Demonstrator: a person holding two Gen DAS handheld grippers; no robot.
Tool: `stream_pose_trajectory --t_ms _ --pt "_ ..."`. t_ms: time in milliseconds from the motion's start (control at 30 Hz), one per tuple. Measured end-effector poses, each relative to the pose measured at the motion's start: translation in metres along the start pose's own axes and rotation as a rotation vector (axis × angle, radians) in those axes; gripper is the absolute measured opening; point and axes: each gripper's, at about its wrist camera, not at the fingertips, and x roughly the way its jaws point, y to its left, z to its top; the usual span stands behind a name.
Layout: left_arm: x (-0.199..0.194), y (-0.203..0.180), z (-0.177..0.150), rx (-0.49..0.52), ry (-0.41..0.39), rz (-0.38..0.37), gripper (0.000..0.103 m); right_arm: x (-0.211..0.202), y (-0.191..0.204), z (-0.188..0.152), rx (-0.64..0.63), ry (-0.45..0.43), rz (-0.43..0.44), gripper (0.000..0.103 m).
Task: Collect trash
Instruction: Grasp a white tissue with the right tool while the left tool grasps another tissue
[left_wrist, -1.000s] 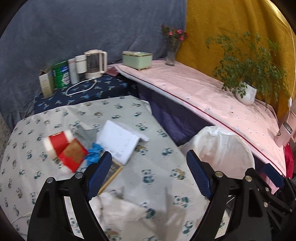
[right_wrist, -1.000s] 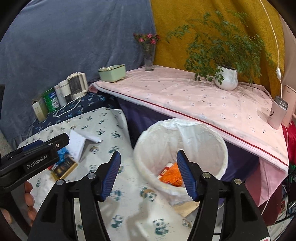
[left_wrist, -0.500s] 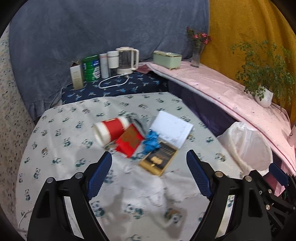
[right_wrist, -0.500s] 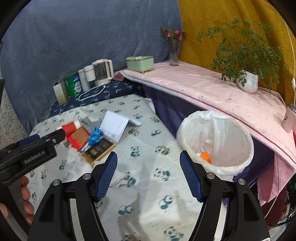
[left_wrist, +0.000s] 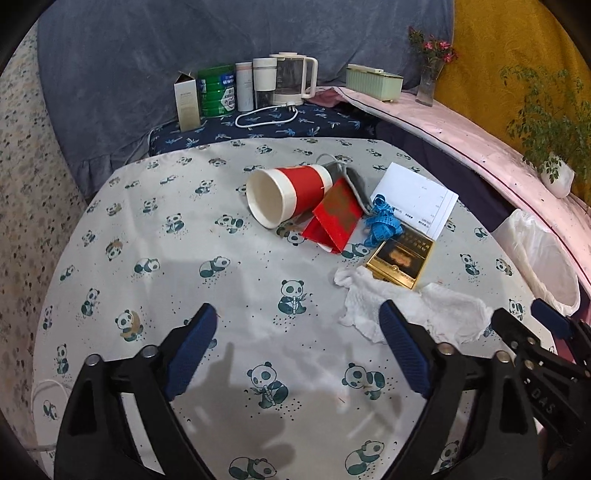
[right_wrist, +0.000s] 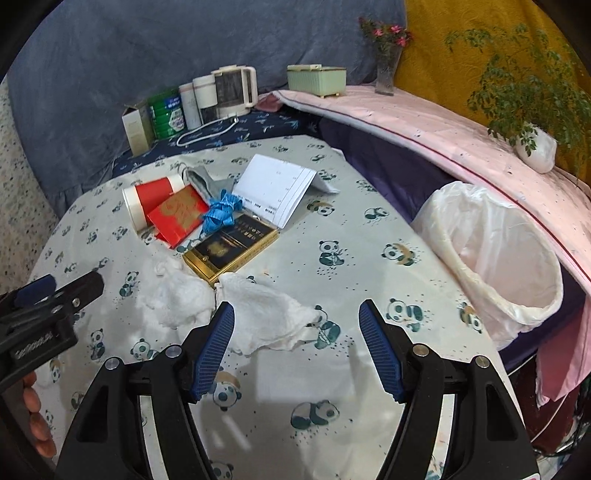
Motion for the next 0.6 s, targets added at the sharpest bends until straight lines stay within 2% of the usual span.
stream_pose_trajectory --t_ms 233,300,367,533,600 --pt "0.023 -0.011 0.001 0.010 0.054 -0.056 0.089 0.038 0.004 0.007 -0.020 0.052 0.004 0.067" --pt "0.032 -0.019 0.001 0.019 0.072 -0.062 0.089 0.046 0.002 0.006 -0.014 0.069 0.008 0.063" --pt "0.041 -0.027 0.001 0.021 0.091 -0.071 0.089 0.052 0.001 0.004 -0.008 0.089 0.027 0.049" --pt "0.057 -0.045 0.001 0.039 0.114 -0.087 0.088 0.053 -0.001 0.000 -0.013 0.101 0.058 0.027" --pt "0.060 -0.049 0.001 0.037 0.126 -0.106 0.080 0.049 -0.003 -0.001 -0.014 0.093 0.071 0.017"
